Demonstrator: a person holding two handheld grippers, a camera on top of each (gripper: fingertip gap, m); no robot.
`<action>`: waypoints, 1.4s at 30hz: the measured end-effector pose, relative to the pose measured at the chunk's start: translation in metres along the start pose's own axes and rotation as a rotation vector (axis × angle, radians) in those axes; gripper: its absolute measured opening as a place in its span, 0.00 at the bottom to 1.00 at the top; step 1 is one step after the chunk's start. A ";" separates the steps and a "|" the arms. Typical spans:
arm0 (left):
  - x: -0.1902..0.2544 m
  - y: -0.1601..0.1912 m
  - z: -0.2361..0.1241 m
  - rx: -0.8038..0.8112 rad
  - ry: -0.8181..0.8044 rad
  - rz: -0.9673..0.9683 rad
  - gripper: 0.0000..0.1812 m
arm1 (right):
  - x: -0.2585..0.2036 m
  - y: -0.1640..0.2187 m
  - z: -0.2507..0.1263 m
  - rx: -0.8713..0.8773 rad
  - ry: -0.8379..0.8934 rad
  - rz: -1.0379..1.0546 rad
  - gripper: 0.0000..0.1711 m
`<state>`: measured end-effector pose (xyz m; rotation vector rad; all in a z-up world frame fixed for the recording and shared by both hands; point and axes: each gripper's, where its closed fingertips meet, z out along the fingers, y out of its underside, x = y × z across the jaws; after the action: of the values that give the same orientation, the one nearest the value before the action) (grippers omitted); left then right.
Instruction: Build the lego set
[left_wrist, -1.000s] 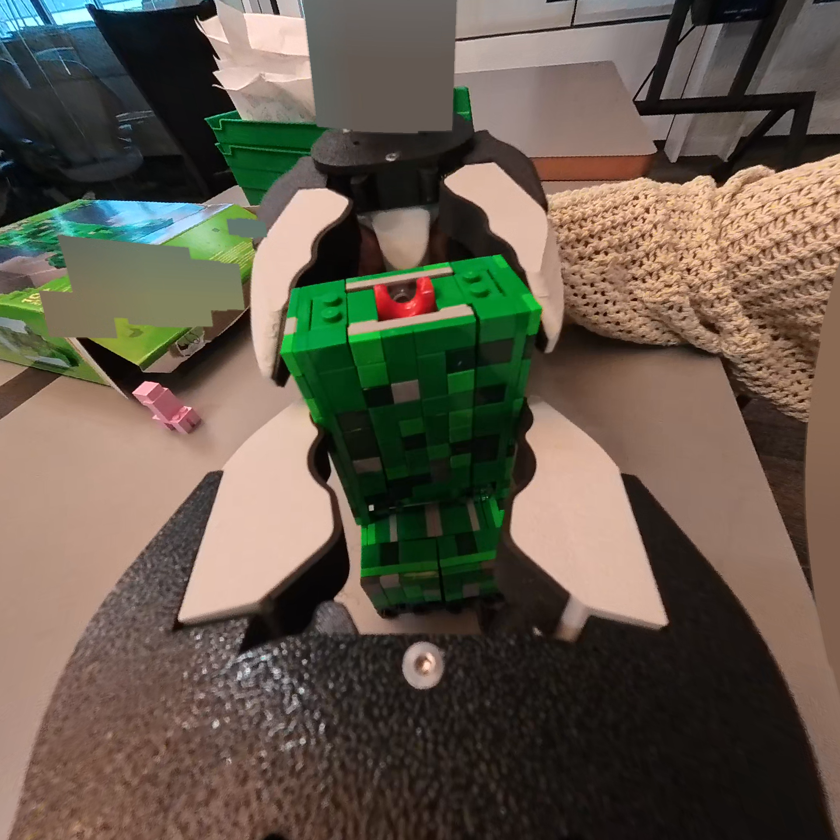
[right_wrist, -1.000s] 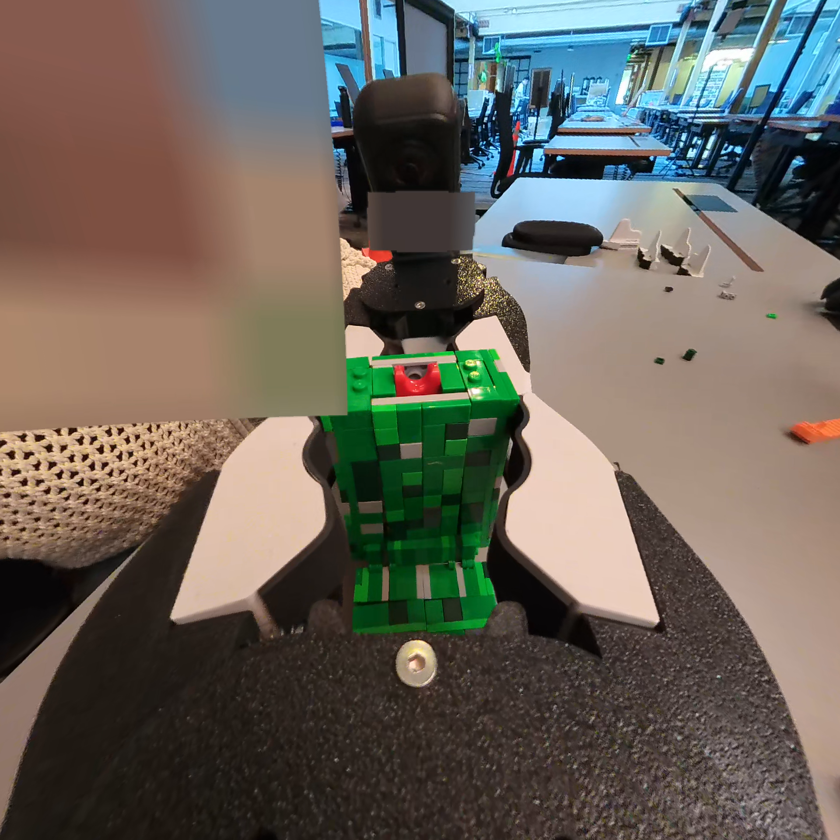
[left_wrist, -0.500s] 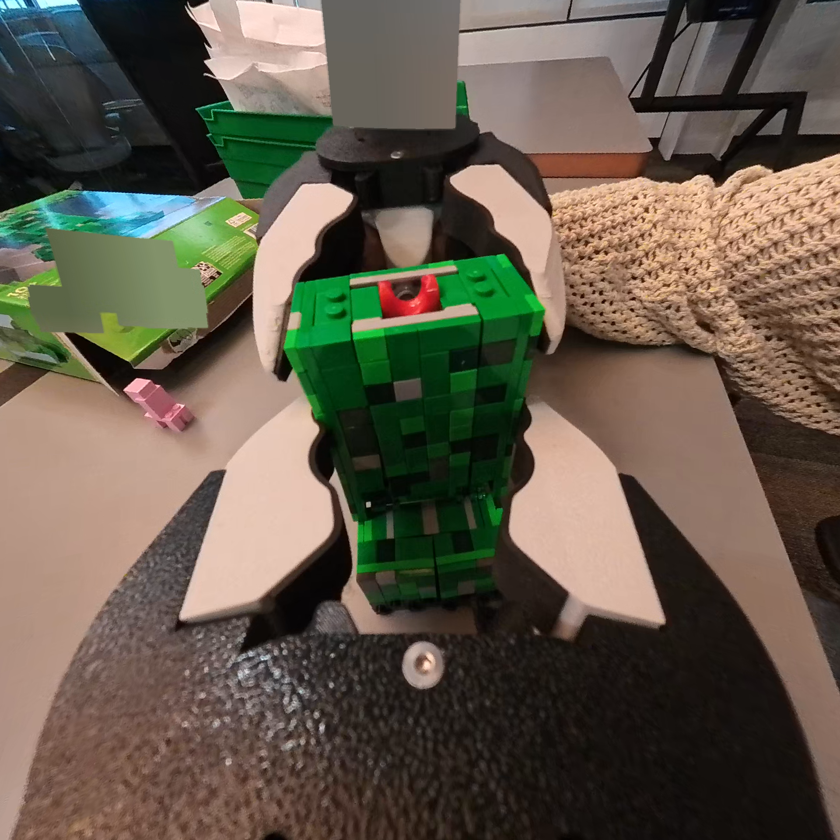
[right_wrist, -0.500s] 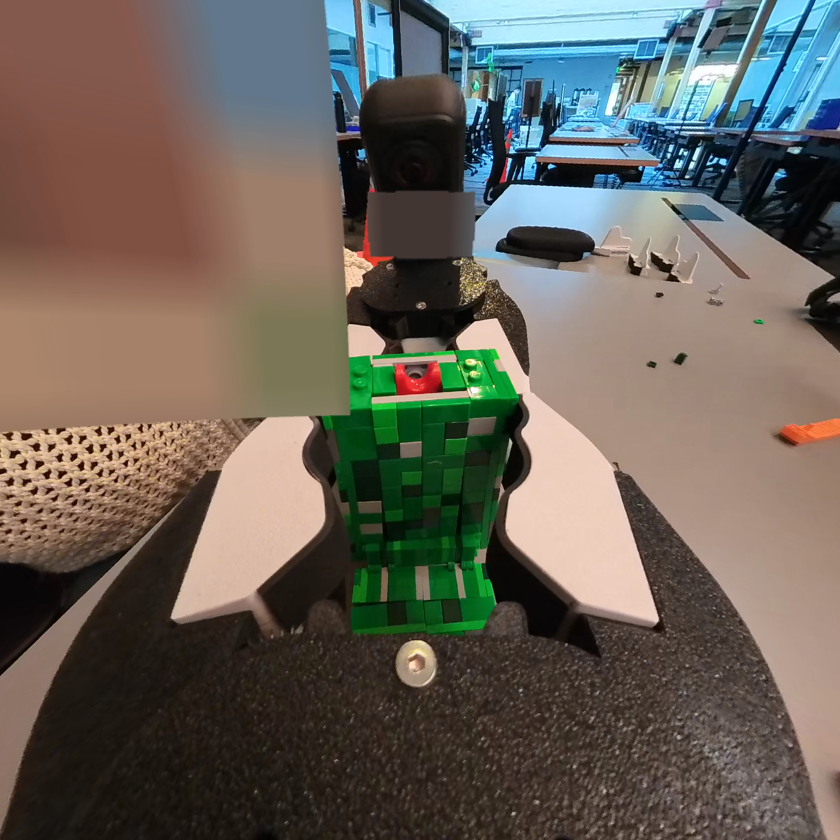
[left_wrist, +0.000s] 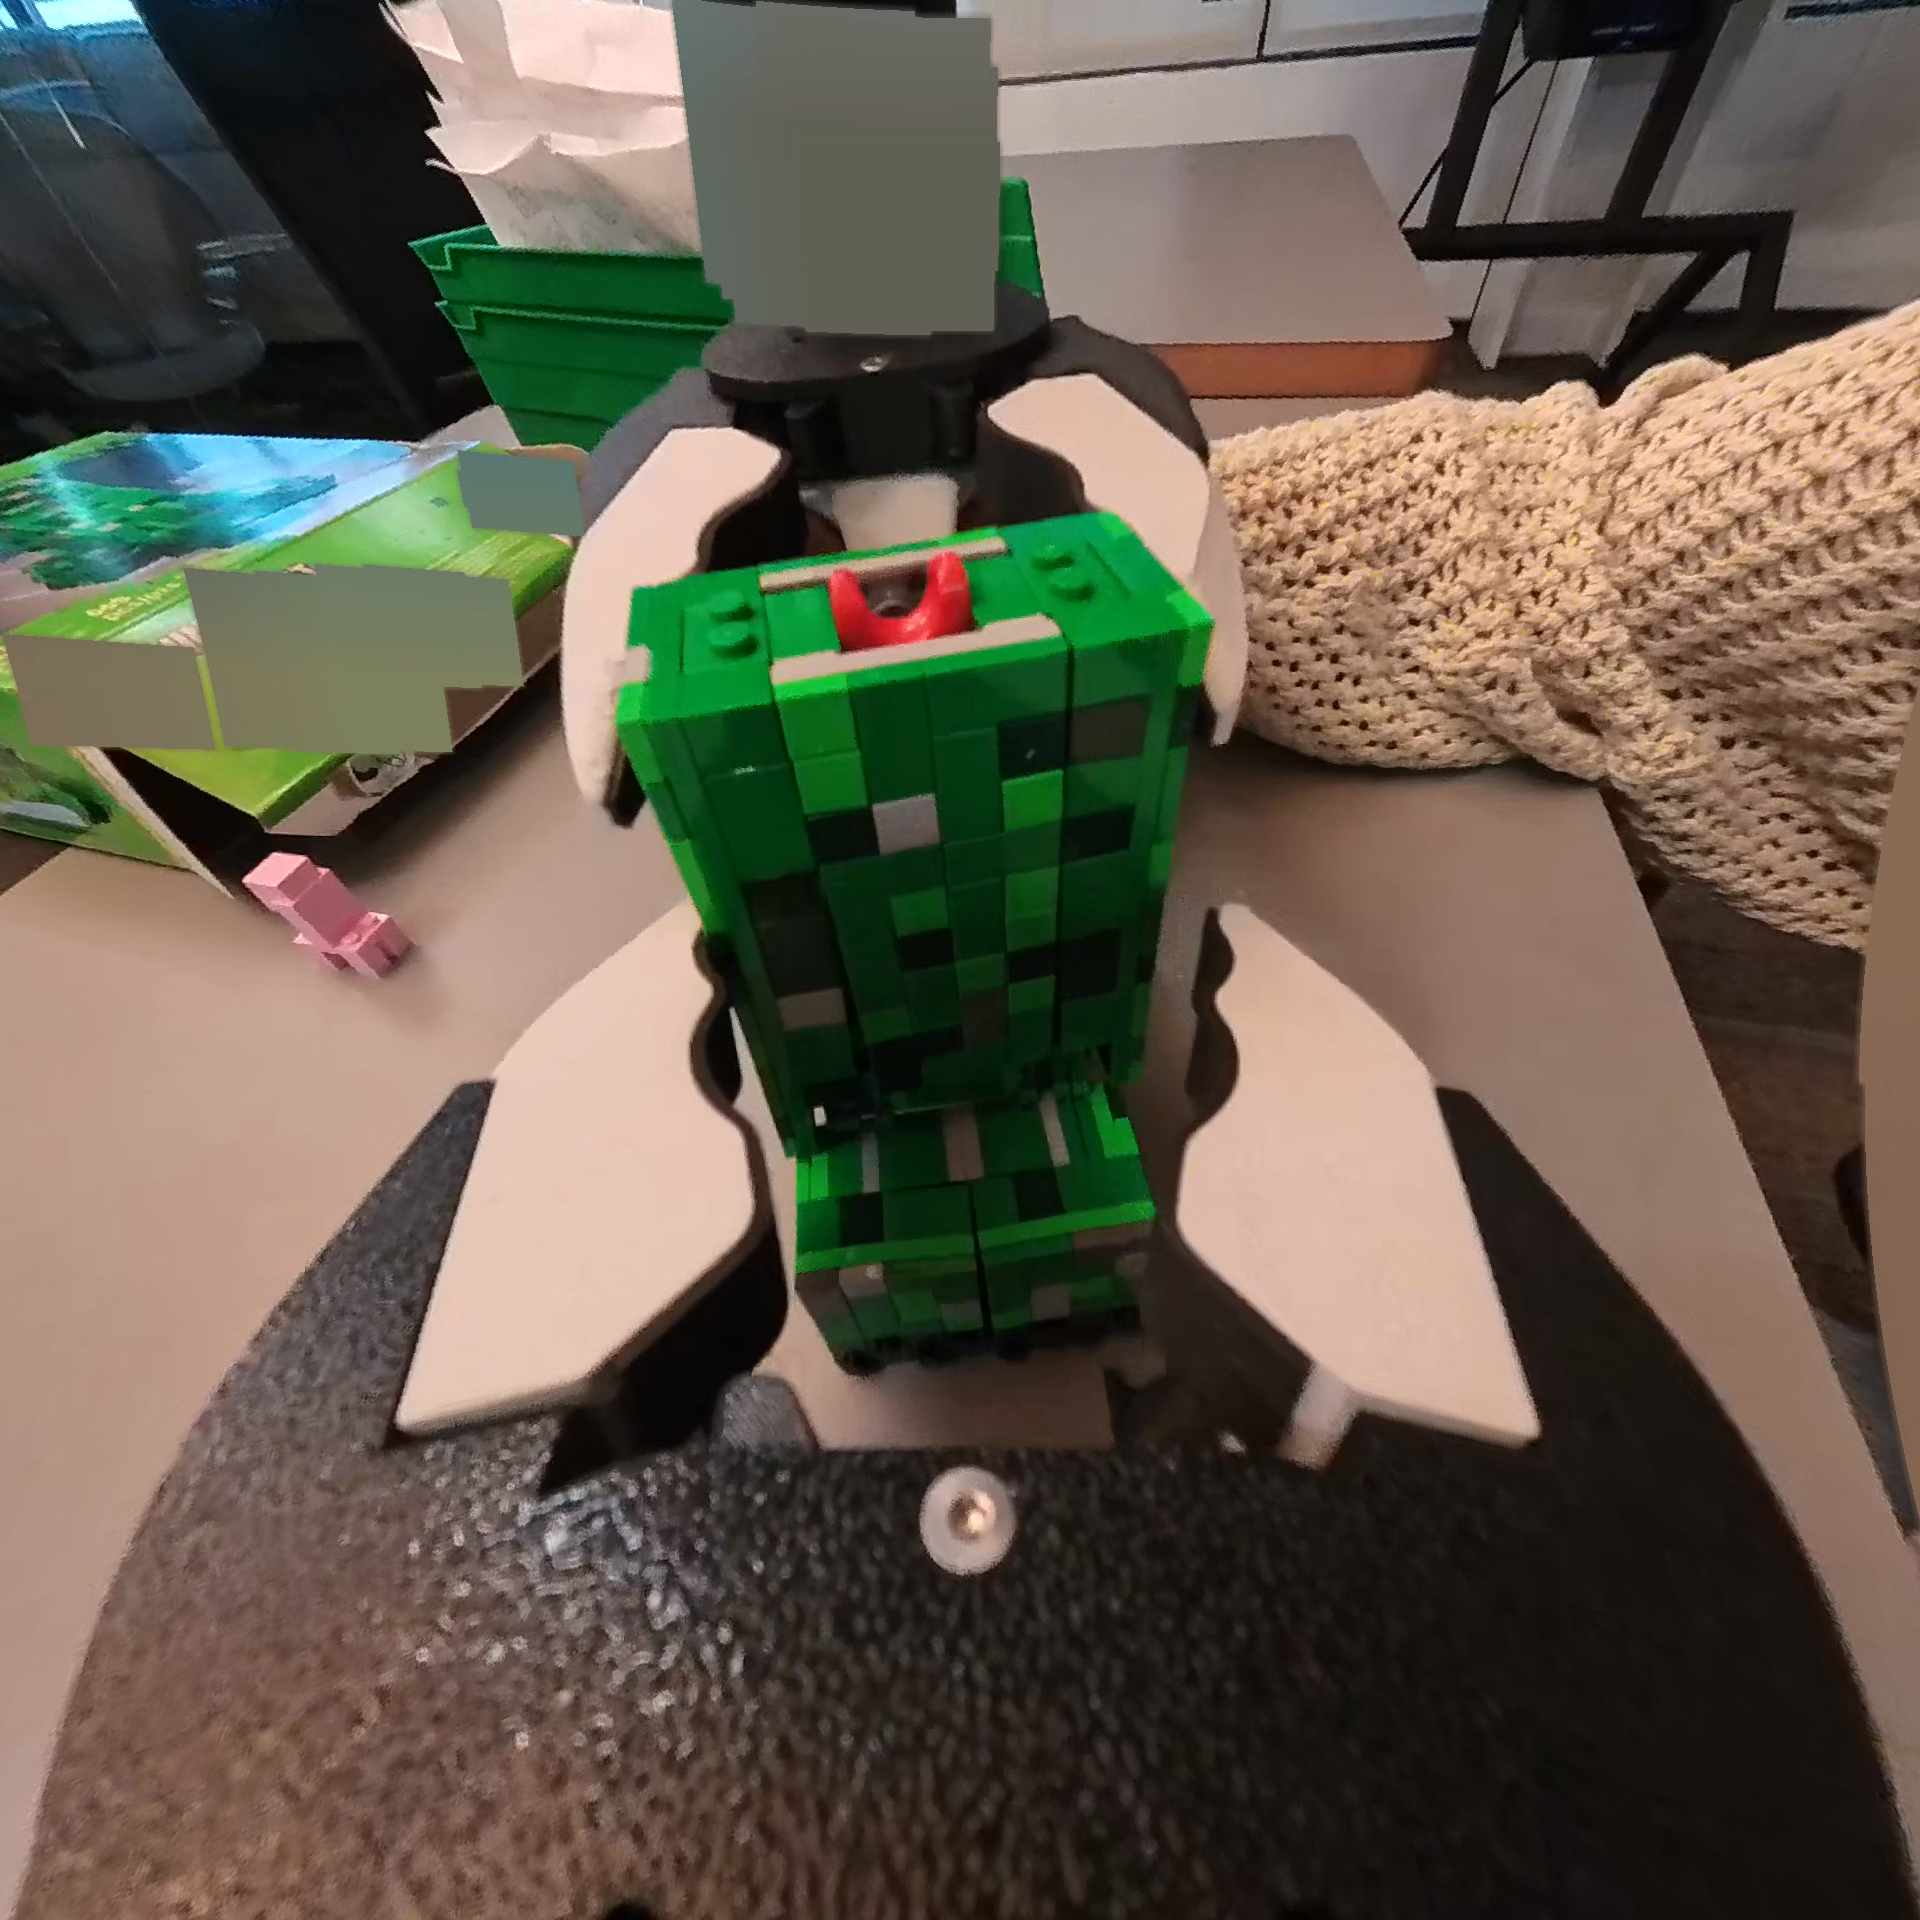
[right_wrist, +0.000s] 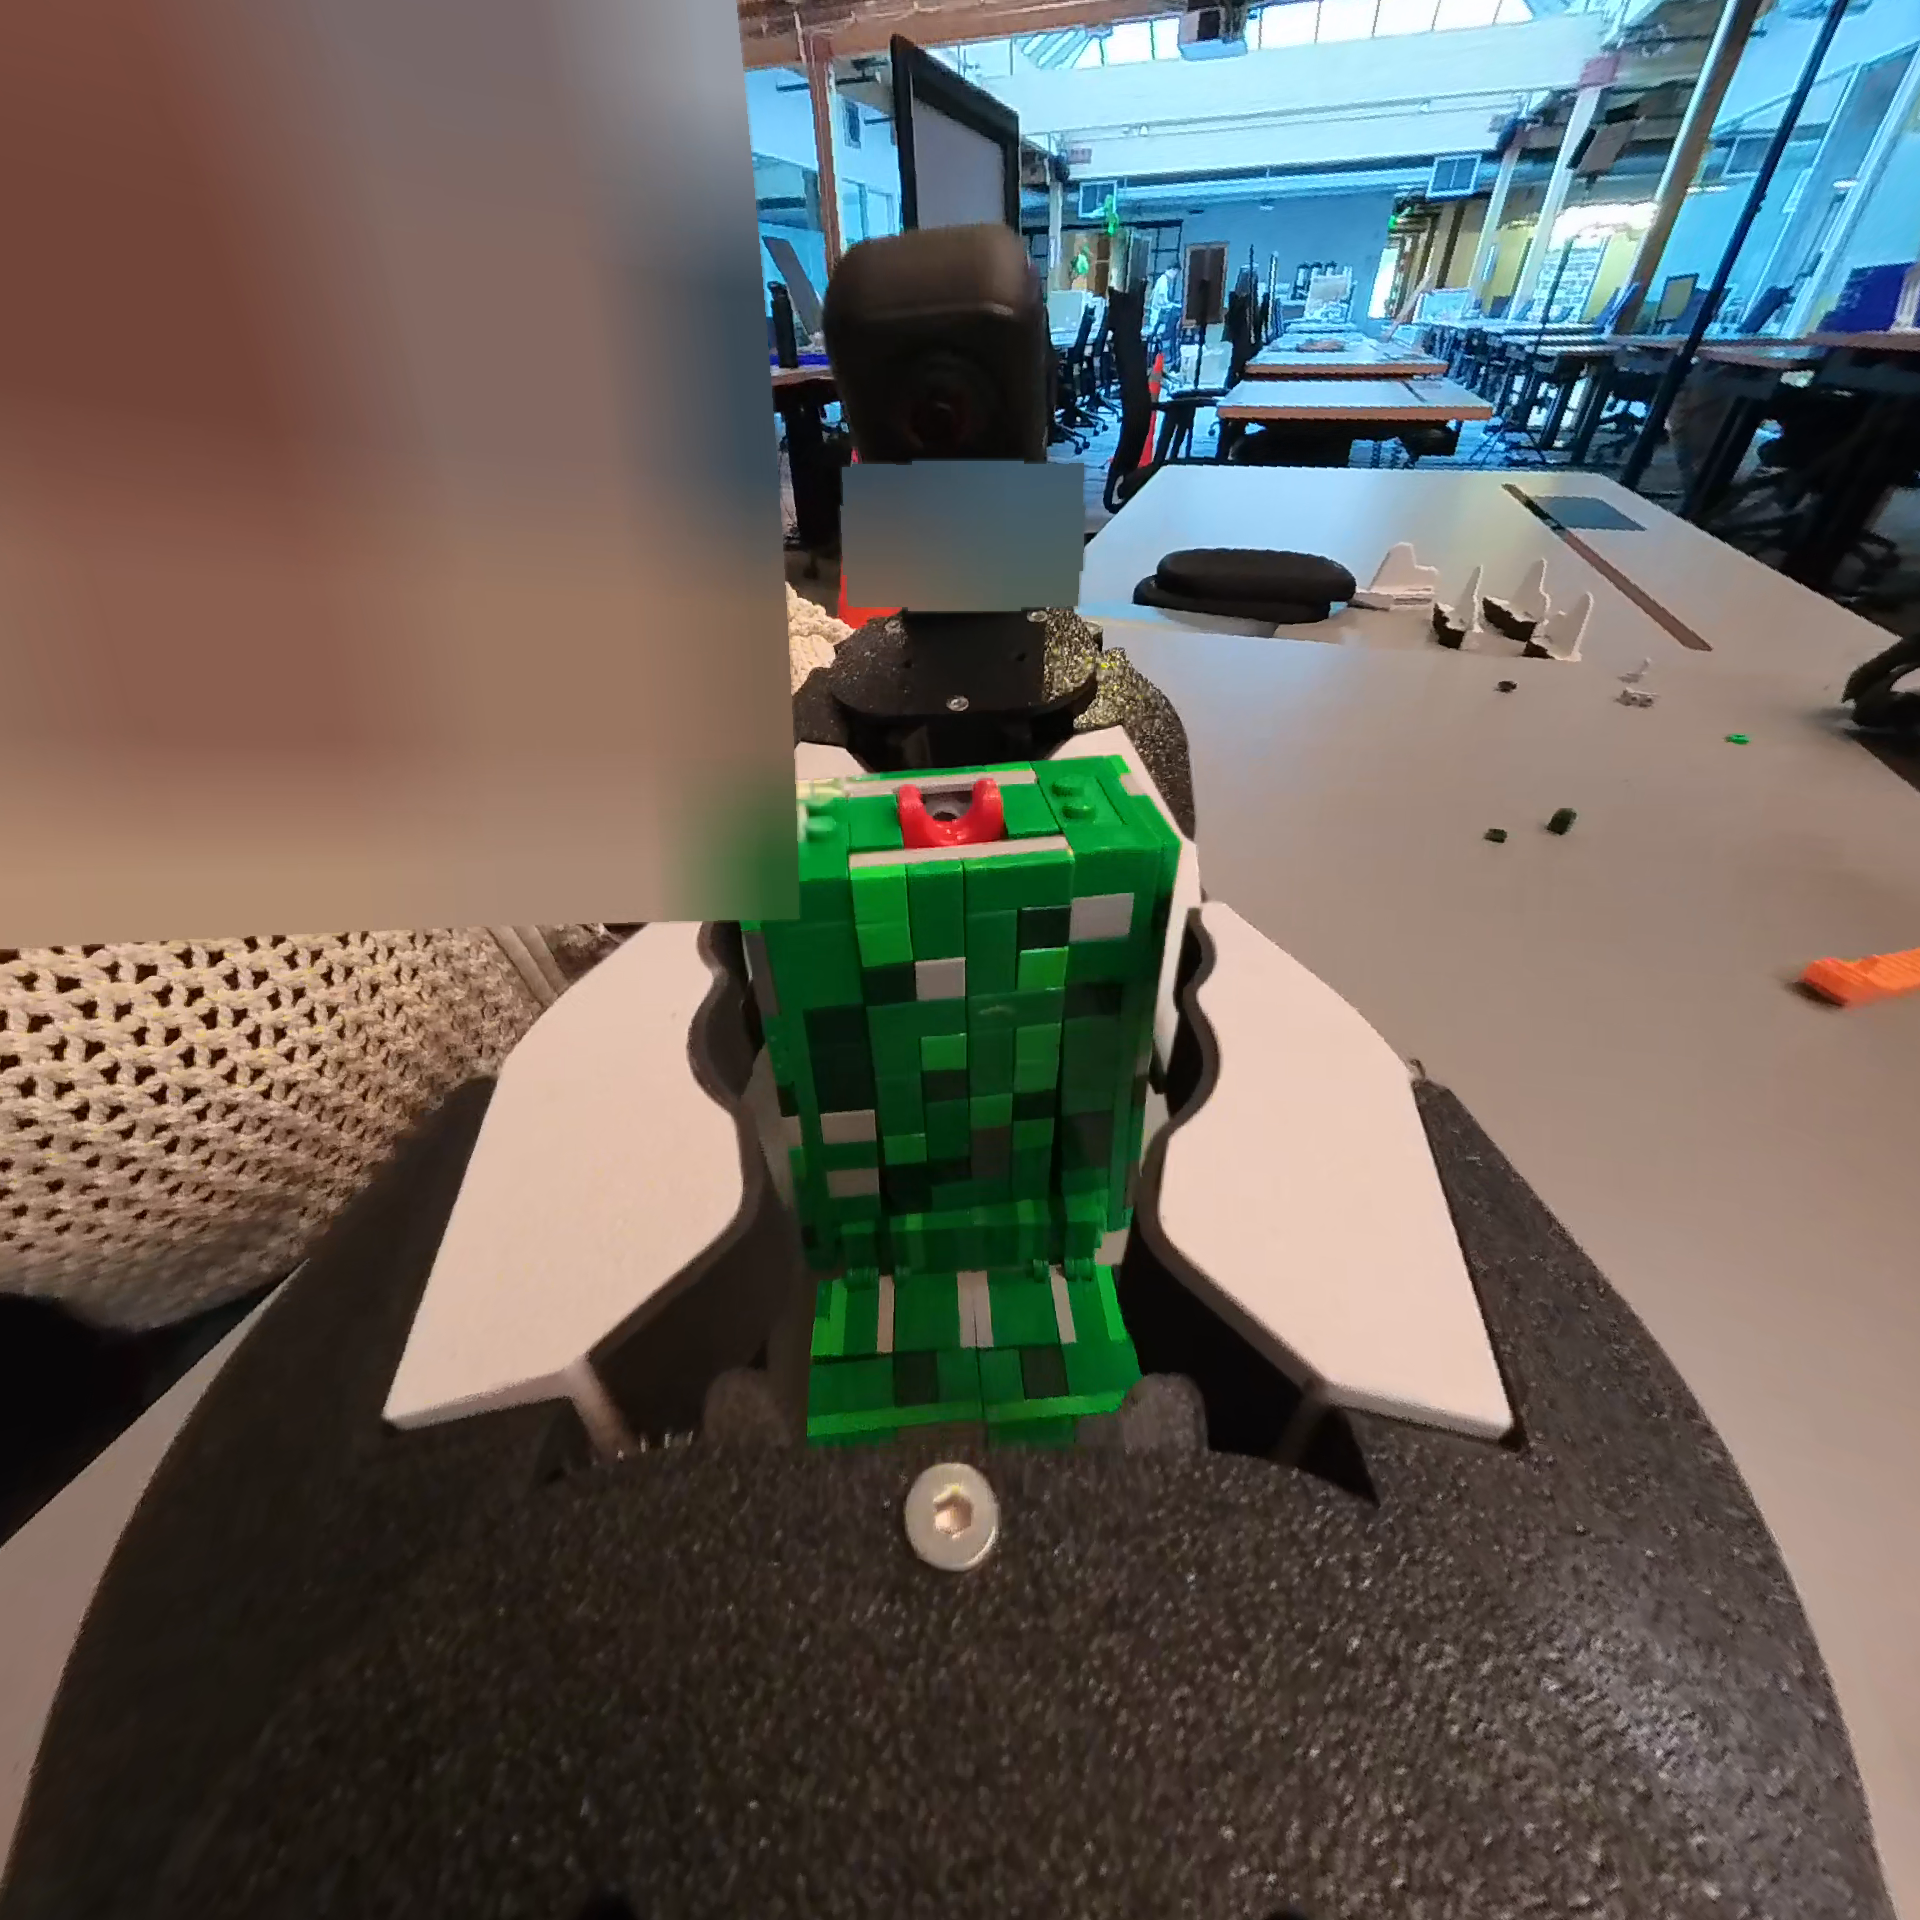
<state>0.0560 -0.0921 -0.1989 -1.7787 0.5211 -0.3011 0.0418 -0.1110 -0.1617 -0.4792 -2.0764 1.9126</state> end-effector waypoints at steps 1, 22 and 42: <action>0.001 0.003 -0.001 -0.015 0.004 0.009 0.47 | 0.000 0.002 0.000 -0.008 0.001 -0.002 0.48; -0.003 0.065 -0.003 -0.297 -0.013 0.007 0.48 | 0.003 0.044 0.004 -0.233 0.056 -0.035 0.46; -0.004 0.064 0.001 -0.282 -0.041 0.010 0.42 | 0.004 0.043 -0.001 -0.249 0.169 -0.033 0.46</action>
<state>0.0411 -0.1023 -0.2605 -2.0493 0.5647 -0.1903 0.0406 -0.1052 -0.2050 -0.6329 -2.2036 1.5433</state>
